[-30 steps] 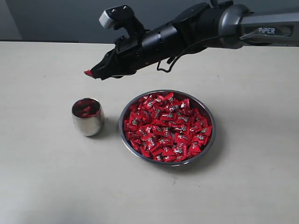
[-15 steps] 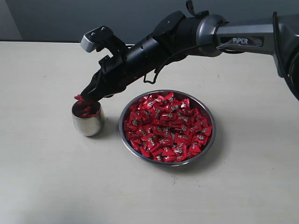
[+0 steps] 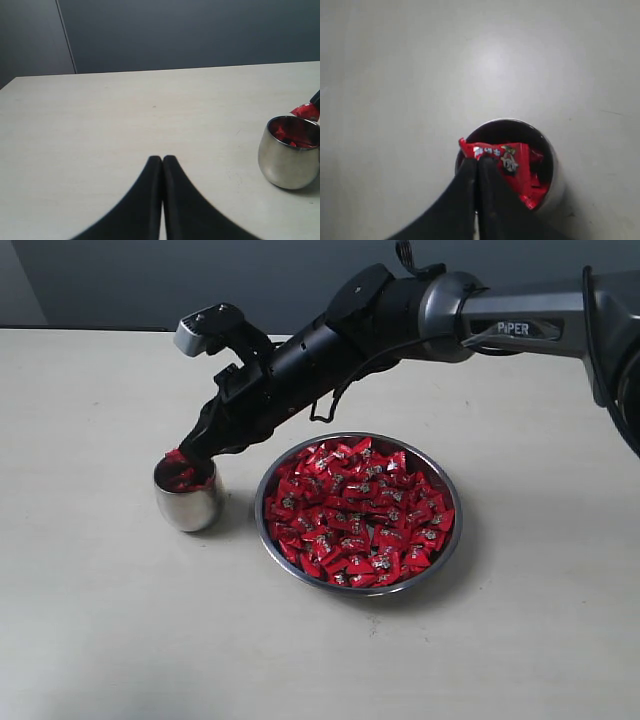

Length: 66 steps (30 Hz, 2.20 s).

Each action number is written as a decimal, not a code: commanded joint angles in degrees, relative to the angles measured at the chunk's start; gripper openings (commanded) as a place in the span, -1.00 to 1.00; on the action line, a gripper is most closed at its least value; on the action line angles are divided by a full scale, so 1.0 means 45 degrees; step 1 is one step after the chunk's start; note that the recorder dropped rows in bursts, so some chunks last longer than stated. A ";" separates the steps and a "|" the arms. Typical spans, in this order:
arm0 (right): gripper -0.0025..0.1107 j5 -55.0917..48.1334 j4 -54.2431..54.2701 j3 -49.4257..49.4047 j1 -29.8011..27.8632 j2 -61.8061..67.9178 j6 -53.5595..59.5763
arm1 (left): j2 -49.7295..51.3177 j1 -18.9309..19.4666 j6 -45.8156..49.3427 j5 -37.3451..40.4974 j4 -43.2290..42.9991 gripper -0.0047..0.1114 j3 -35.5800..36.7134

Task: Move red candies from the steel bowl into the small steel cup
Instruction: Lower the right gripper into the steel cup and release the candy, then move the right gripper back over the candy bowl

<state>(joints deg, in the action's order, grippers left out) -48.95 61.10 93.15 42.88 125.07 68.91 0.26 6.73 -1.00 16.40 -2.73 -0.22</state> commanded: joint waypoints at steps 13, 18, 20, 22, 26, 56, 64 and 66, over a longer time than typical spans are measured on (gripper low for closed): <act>-0.97 0.0153 -0.0088 0.0062 0.0012 -0.0054 -0.0215 | -0.0057 0.0007 -0.0026 -0.0025 0.0035 -0.91 0.0049; -0.97 0.0203 -0.0206 0.0062 0.0012 -0.0054 -0.0215 | -0.0057 0.0007 -0.0026 -0.0025 0.0035 -0.91 0.0049; -0.97 0.0229 -0.0206 0.0062 0.0012 -0.0054 -0.0215 | -0.0057 0.0007 -0.0026 -0.0025 0.0035 -0.91 0.0049; -0.97 0.0281 -0.0206 0.0062 0.0012 -0.0054 -0.0215 | -0.0057 0.0007 -0.0026 -0.0025 0.0035 -0.91 0.0049; -0.75 0.0275 -0.0206 0.0062 0.0012 -0.0054 -0.0215 | -0.0057 0.0007 -0.0026 -0.0025 0.0035 -0.91 0.0049; -0.97 0.0158 -0.0971 0.0033 -0.0137 -0.0115 -0.1322 | -0.0057 0.0007 -0.0026 -0.0025 0.0035 -0.91 0.0049; -0.97 0.4904 -0.0324 -0.4281 -0.1505 -0.3094 -0.0402 | -0.0057 0.0007 -0.0026 -0.0025 0.0035 -0.91 0.0049; -0.97 0.5201 0.1349 -0.5832 -0.2384 -0.3775 0.1045 | -0.0057 0.0007 -0.0026 -0.0025 0.0035 -0.91 0.0049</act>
<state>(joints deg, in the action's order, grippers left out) -27.61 60.65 72.71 35.81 111.11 67.45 0.26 6.73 -1.00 16.40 -2.73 -0.22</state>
